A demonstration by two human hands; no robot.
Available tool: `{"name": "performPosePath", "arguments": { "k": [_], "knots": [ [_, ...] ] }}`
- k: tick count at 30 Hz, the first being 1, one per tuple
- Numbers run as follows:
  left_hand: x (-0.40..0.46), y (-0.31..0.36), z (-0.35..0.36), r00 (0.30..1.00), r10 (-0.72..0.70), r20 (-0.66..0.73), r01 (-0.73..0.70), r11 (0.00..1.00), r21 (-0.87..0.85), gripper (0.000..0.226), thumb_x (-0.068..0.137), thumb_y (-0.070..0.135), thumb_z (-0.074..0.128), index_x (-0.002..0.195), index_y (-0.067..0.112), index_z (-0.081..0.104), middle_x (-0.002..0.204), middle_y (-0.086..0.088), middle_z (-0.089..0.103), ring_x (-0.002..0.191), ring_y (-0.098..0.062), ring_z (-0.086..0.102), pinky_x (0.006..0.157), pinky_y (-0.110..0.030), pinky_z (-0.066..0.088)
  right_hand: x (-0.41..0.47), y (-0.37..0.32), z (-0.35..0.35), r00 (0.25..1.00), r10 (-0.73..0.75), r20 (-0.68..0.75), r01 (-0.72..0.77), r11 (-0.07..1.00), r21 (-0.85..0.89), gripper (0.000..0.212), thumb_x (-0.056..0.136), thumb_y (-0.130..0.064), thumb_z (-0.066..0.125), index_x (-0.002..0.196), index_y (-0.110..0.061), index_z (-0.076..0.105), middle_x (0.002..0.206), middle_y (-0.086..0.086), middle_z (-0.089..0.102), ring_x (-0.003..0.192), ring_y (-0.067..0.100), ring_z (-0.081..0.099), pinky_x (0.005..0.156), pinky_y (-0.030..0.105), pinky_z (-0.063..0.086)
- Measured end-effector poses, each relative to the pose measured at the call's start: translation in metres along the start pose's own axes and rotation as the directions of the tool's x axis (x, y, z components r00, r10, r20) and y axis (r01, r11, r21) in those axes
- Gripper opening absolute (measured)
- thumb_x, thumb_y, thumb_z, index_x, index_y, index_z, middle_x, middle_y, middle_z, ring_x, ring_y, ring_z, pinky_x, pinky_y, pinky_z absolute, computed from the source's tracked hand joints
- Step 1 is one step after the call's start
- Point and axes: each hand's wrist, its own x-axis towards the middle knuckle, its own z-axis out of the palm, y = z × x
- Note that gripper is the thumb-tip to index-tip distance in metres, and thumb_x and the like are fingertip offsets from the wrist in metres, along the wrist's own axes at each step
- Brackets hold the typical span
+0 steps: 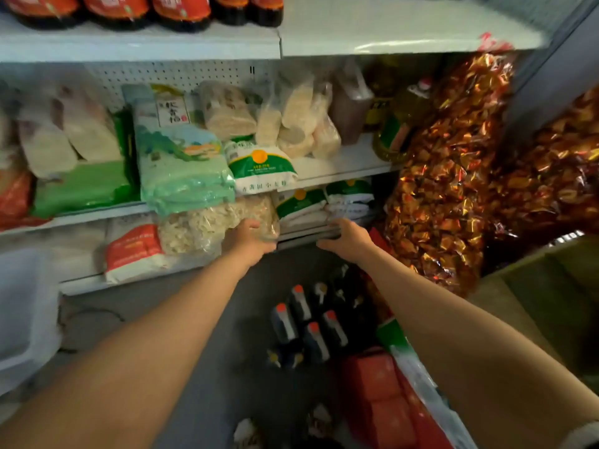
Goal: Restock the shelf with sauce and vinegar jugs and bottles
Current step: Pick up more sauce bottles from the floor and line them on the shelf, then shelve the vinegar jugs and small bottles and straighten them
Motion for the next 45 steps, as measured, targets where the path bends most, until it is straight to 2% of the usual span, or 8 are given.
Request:
{"name": "performPosePath", "arguments": {
  "k": [4, 7, 12, 25, 31, 36, 42, 45],
  "knots": [
    [-0.001, -0.064, 0.036, 0.995, -0.098, 0.036, 0.099, 0.995, -0.029, 0.06, 0.076, 0.025, 0.085, 0.128, 0.016, 0.057, 0.117, -0.008, 0.06, 0.086, -0.017, 0.055, 0.072, -0.03, 0.047, 0.0, 0.05, 0.05, 0.994, 0.09, 0.062, -0.092, 0.995, 0.03, 0.065, 0.086, -0.054, 0.071, 0.139, -0.022, 0.052, 0.128, 0.006, 0.063, 0.083, 0.013, 0.063, 0.07, 0.022, 0.048],
    [0.006, -0.115, 0.073, 0.982, -0.184, 0.036, 0.183, 0.983, 0.021, 0.06, 0.076, 0.031, 0.085, 0.127, 0.018, 0.058, 0.098, -0.004, 0.059, 0.072, -0.012, 0.051, 0.061, -0.027, 0.039, 0.011, 0.096, 0.098, 0.98, 0.168, 0.107, -0.178, 0.98, 0.09, 0.061, 0.09, -0.051, 0.068, 0.14, -0.02, 0.053, 0.132, 0.005, 0.062, 0.11, 0.022, 0.064, 0.084, 0.028, 0.049],
    [0.02, -0.209, 0.149, 0.938, -0.326, 0.117, 0.325, 0.945, 0.023, 0.06, 0.078, 0.033, 0.084, 0.13, 0.019, 0.058, 0.126, -0.012, 0.062, 0.111, -0.028, 0.06, 0.09, -0.035, 0.047, 0.025, 0.183, 0.196, 0.935, 0.294, 0.2, -0.317, 0.944, 0.094, 0.053, 0.094, -0.052, 0.062, 0.135, -0.019, 0.057, 0.129, 0.005, 0.065, 0.116, 0.023, 0.062, 0.085, 0.027, 0.046],
    [0.032, -0.42, 0.327, 0.773, -0.579, 0.261, 0.595, 0.804, 0.02, 0.06, 0.086, 0.034, 0.075, 0.138, 0.014, 0.052, 0.143, -0.012, 0.053, 0.13, -0.027, 0.052, 0.105, -0.04, 0.043, 0.074, 0.335, 0.444, 0.81, 0.441, 0.386, -0.498, 0.865, 0.056, 0.048, 0.097, -0.058, 0.051, 0.127, -0.023, 0.066, 0.128, 0.001, 0.066, 0.12, 0.024, 0.06, 0.082, 0.024, 0.034],
    [0.061, -0.485, 0.378, 0.818, -0.528, 0.229, 0.552, 0.832, -0.052, 0.064, 0.083, 0.033, 0.078, 0.14, 0.021, 0.051, 0.142, -0.01, 0.053, 0.124, -0.024, 0.056, 0.105, -0.04, 0.045, 0.081, 0.372, 0.52, 0.812, 0.511, 0.283, -0.581, 0.758, 0.298, 0.019, 0.092, -0.046, 0.067, 0.09, -0.027, 0.065, 0.083, -0.017, 0.058, 0.1, 0.017, 0.061, 0.081, 0.025, 0.039],
    [0.105, -0.521, 0.395, 0.891, -0.349, 0.29, 0.379, 0.924, -0.052, 0.088, 0.079, 0.029, 0.082, 0.152, 0.035, 0.033, 0.153, -0.007, 0.043, 0.141, -0.022, 0.041, 0.109, -0.031, 0.036, 0.09, 0.375, 0.552, 0.84, 0.512, 0.181, -0.532, 0.709, 0.463, 0.059, 0.081, -0.045, 0.08, 0.127, -0.015, 0.058, 0.113, -0.003, 0.068, 0.115, 0.017, 0.063, 0.1, 0.033, 0.05],
    [0.138, -0.538, 0.4, 0.916, -0.122, 0.382, 0.148, 0.988, -0.04, 0.077, 0.077, 0.028, 0.084, 0.142, 0.042, 0.045, 0.144, 0.004, 0.051, 0.135, -0.018, 0.045, 0.113, -0.038, 0.037, 0.093, 0.376, 0.572, 0.935, 0.319, -0.156, -0.301, 0.945, 0.129, 0.038, 0.088, -0.048, 0.07, 0.105, -0.014, 0.066, 0.104, 0.006, 0.068, 0.102, 0.025, 0.063, 0.083, 0.036, 0.051],
    [0.135, -0.545, 0.399, 0.934, -0.055, 0.353, 0.066, 0.998, -0.02, 0.05, 0.073, 0.031, 0.086, 0.115, 0.036, 0.059, 0.126, 0.007, 0.06, 0.123, -0.017, 0.053, 0.101, -0.031, 0.041, 0.088, 0.384, 0.569, 0.98, 0.118, -0.158, -0.124, 0.992, -0.026, 0.029, 0.093, -0.034, 0.069, 0.113, -0.012, 0.068, 0.111, 0.009, 0.065, 0.11, 0.028, 0.058, 0.085, 0.036, 0.046]
  ]
}}
